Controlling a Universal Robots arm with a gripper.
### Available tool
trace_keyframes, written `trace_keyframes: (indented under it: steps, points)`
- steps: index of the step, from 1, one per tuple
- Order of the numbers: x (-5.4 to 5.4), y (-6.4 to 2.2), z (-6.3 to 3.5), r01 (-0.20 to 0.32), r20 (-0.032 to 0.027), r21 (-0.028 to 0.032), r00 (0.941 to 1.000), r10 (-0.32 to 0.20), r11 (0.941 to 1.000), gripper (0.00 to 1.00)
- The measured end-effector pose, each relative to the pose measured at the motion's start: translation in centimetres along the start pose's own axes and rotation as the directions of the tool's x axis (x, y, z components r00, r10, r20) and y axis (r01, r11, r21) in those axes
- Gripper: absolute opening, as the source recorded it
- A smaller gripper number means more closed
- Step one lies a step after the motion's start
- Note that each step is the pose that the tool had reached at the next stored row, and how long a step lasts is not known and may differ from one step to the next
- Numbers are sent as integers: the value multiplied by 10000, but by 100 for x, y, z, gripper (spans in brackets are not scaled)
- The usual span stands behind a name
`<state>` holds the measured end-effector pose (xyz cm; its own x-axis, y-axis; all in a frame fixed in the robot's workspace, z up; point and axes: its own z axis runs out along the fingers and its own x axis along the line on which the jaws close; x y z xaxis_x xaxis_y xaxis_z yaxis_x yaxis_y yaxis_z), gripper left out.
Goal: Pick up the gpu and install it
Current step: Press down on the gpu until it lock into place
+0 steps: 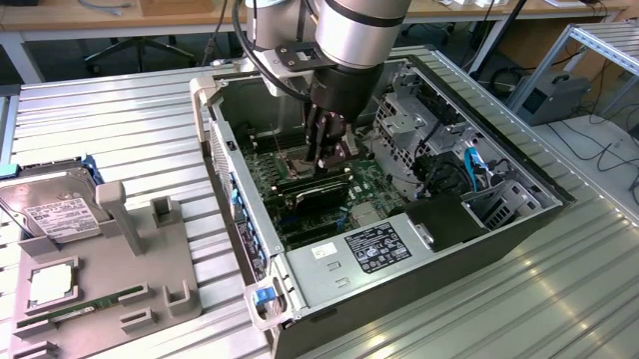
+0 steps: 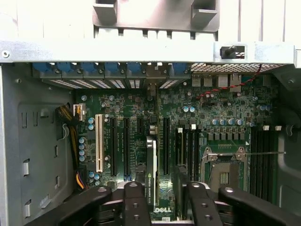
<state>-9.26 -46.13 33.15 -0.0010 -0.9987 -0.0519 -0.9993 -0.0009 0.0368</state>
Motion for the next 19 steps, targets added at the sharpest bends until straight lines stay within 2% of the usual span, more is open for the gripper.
trace_keyframes:
  steps: [2,3,4,7,8,13,16,19]
  points:
    - [0,0,0,0,0,0,10000,0,10000,25]
    - [0,0,0,0,0,0,10000,0,10000,13]
    - [0,0,0,1,0,0,10000,-1,10000,11]
    - [0,-16,-1,2,-3,-2,10000,-2,10000,11]
    - [-2,-68,7,0,-1,-13,10000,0,10000,11]
    - [4,-73,141,-1,-1,-14,10000,1,10000,11]
    - [12,-78,287,0,-2,-14,10000,0,10000,11]
    - [17,-82,386,-1,-1,-13,10000,1,10000,11]
